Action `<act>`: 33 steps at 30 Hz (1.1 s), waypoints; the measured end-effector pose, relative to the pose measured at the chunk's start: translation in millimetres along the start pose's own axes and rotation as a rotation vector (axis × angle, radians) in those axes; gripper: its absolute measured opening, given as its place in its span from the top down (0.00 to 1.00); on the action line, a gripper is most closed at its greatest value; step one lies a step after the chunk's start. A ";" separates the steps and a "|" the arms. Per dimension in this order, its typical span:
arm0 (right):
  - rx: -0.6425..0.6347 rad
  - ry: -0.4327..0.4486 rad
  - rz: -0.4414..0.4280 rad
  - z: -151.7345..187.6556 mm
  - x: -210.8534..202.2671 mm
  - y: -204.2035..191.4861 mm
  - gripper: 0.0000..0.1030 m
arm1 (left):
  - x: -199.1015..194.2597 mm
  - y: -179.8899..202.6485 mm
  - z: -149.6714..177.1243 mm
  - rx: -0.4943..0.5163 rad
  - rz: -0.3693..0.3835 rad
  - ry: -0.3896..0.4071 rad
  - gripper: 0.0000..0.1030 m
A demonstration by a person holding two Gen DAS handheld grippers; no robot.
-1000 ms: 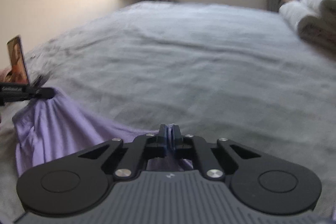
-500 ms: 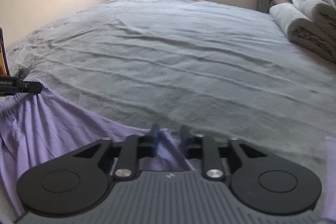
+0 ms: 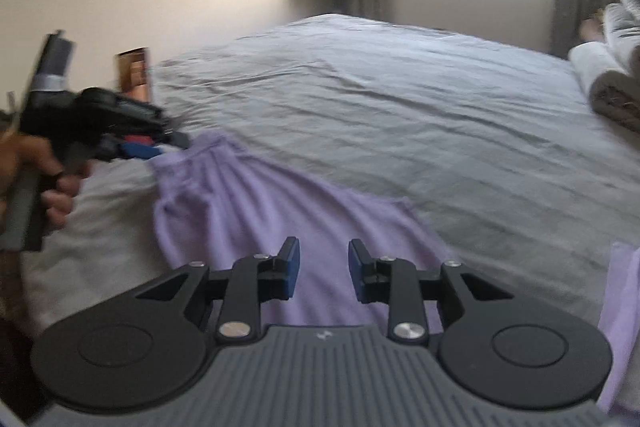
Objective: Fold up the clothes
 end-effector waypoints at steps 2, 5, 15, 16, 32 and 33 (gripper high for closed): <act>-0.011 -0.016 -0.023 7.5 -5.2 -3.4 0.70 | -6.6 -5.2 5.0 -0.007 0.008 0.001 0.53; -0.042 -0.039 -0.029 19.1 -10.3 -8.5 0.70 | -13.5 -13.5 11.9 -0.019 0.007 -0.009 0.54; -0.129 -0.055 -0.037 27.2 -7.0 -25.4 0.70 | -22.3 -4.0 28.1 0.141 0.059 -0.034 0.58; -0.130 -0.054 -0.041 27.3 -7.1 -26.1 0.70 | -20.7 1.4 30.7 0.175 0.058 -0.039 0.57; -0.135 -0.072 -0.046 26.2 4.1 -28.5 0.70 | -15.4 21.3 47.5 0.461 -0.006 -0.067 0.55; -0.133 -0.073 -0.046 26.3 4.7 -28.3 0.70 | -16.1 21.9 48.5 0.463 0.006 -0.068 0.53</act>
Point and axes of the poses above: each gripper's, at about its wrist camera, not at the fingertips, and x roughly the way its jaws point, y to its right, z to its underside, the point moved 4 cm from there along x, roughly the way its jaws point, and after that the axes turned 8 degrees about x, right-handed, at the moved point
